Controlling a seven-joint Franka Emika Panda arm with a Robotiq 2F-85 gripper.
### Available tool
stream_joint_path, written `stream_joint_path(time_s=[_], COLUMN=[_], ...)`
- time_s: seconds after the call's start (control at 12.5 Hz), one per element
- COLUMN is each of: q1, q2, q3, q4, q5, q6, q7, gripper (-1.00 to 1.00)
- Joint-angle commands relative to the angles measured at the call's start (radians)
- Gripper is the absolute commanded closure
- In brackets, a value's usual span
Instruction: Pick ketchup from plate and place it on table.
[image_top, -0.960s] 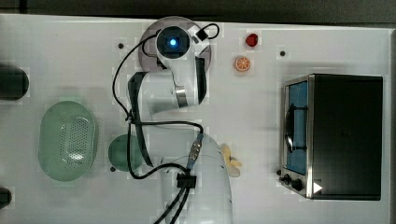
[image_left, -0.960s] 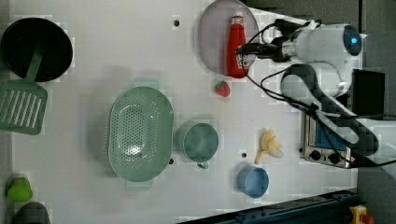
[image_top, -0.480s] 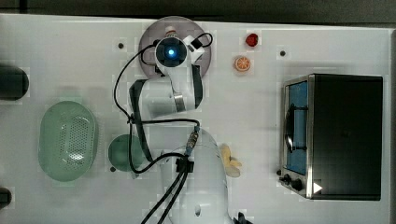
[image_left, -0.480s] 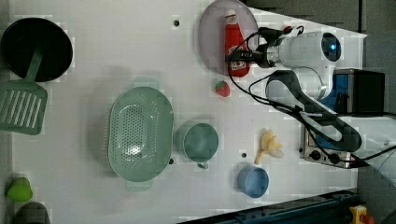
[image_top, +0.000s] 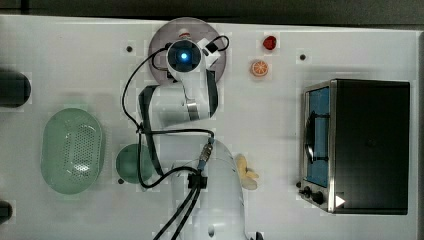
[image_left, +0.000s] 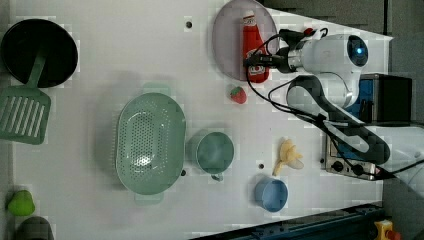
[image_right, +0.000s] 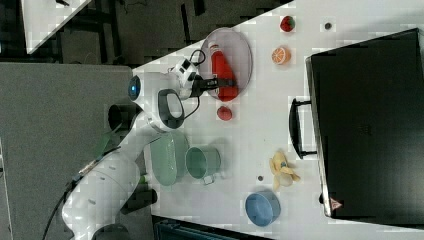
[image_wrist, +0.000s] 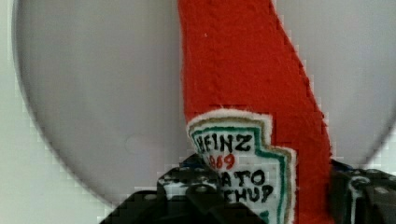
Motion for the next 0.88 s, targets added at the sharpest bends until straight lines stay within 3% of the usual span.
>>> stream_joint_path(time_s=[0.08,0.4,0.88], q1=[-0.013,-0.046,-0.110], q2=[-0.184,-0.388,-0.620], q3=[-0.002,-0.015,-0.071], q4=[0.028,0.015,-0.132], q5=[-0.004,0.001,0.160], q6=[-0.067,-0.333,-0.613], q7=[0.019,0.023,0.027], gripper=[-0.21,-0.21,-0.21])
